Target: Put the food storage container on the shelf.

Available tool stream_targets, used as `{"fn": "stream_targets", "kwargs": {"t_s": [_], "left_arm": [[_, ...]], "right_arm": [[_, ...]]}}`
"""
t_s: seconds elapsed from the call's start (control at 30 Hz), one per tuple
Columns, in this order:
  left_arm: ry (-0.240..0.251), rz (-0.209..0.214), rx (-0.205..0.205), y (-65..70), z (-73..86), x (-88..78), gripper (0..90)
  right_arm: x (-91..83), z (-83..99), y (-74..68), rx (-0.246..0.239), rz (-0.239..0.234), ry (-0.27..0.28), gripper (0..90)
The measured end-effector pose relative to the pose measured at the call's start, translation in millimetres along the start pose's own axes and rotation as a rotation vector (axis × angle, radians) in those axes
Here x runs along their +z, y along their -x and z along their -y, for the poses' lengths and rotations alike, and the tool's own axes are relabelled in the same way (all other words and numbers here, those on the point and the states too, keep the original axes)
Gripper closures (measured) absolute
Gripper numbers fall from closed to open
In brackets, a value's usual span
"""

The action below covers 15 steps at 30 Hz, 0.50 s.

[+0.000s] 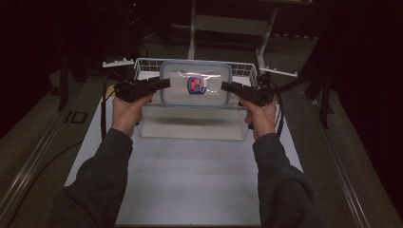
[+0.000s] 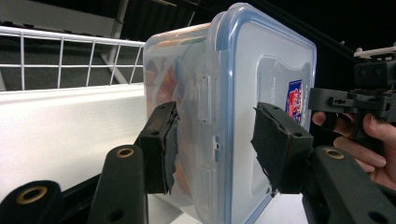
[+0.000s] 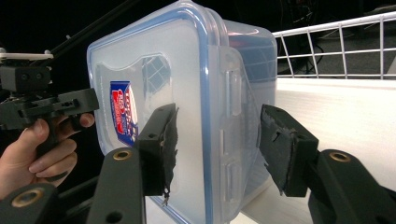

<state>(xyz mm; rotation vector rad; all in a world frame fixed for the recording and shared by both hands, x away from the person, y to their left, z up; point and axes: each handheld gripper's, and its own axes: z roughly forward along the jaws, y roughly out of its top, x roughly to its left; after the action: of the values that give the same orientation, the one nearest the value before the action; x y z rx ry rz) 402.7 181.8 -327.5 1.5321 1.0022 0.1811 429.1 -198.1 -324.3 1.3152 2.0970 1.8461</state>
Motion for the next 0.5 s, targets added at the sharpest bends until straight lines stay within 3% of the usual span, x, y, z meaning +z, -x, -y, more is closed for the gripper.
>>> {"fn": "stream_targets", "kwargs": {"t_s": [0.33, 0.5], "left_arm": [[0.006, -0.036, 0.059, 4.1, 2.3, -0.1, 48.9], [0.014, -0.045, 0.061, 3.6, 3.4, 1.1, 48.6]], "right_arm": [[1.2, 1.3, -0.6, -0.001, 0.021, 0.013, 46.8], [2.5, 1.4, 0.5, 0.003, 0.025, 0.016, 46.7]]}}
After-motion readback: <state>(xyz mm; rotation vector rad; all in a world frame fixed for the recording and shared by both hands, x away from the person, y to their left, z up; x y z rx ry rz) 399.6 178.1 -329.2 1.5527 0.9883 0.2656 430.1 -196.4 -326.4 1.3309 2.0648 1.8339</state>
